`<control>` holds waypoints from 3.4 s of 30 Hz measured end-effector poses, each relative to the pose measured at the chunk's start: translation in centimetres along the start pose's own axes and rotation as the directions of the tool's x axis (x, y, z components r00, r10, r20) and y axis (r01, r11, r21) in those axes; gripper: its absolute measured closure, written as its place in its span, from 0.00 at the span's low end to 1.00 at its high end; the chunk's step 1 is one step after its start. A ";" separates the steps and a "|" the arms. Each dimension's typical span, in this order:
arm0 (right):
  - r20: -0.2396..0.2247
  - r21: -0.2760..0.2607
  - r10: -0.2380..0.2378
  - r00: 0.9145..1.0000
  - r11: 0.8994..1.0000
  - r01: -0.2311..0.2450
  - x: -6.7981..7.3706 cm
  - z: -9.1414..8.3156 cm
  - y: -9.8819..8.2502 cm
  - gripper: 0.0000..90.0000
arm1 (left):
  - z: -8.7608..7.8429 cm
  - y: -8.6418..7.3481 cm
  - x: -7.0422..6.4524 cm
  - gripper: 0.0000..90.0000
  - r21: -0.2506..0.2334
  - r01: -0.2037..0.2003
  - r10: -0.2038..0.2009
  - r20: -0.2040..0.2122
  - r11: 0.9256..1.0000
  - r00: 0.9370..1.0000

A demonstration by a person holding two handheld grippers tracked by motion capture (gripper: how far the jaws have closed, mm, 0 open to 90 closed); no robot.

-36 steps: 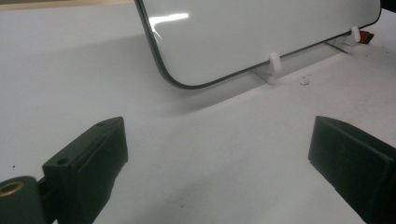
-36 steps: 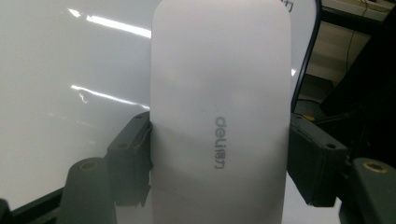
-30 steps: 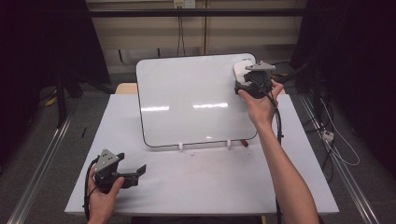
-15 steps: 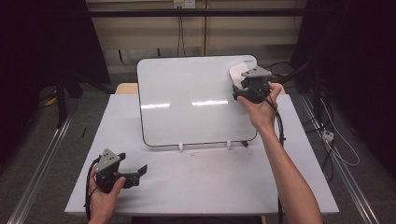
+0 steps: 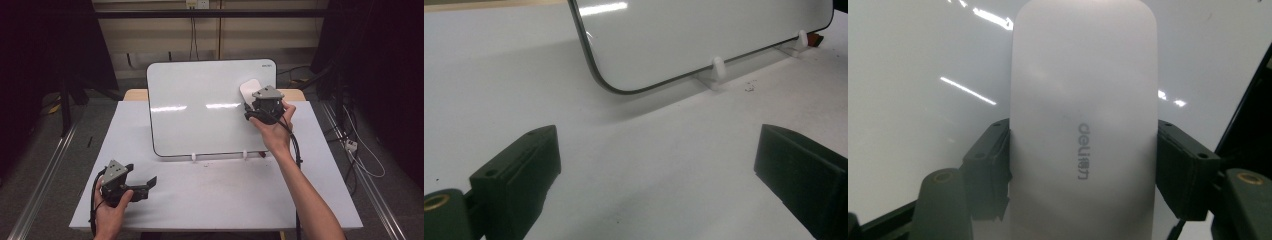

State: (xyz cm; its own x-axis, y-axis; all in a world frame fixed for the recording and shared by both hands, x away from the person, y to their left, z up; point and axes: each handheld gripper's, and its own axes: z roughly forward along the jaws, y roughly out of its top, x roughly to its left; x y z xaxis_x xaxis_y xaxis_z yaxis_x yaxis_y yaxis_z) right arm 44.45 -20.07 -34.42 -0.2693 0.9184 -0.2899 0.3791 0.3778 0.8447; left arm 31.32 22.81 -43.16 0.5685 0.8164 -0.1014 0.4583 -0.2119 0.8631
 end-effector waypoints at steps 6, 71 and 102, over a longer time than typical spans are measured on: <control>-0.002 -0.003 0.001 1.000 1.000 -0.001 0.4 -0.2 -1.3 0.35 | -0.1 0.0 0.0 0.05 0.000 0.001 -0.001 -0.005 1.000 1.000; -0.138 -0.059 0.017 0.990 0.998 -0.025 -0.3 -5.1 -7.5 0.35 | -0.1 -0.2 0.4 0.05 -0.001 0.017 -0.017 -0.007 1.000 1.000; -0.123 -0.066 -0.089 0.988 0.994 0.082 1.5 -3.9 -8.0 0.35 | 0.1 0.1 0.0 0.05 -0.003 0.001 -0.001 -0.006 1.000 1.000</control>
State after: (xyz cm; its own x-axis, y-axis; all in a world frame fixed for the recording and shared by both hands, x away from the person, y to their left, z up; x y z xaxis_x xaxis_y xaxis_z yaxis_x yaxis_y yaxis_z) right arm 37.58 -22.20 -39.84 -0.4090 0.8595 -0.3066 0.2963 0.4429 0.8462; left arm 31.40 22.71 -43.06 0.5644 0.8195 -0.0994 0.4567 -0.2097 0.8646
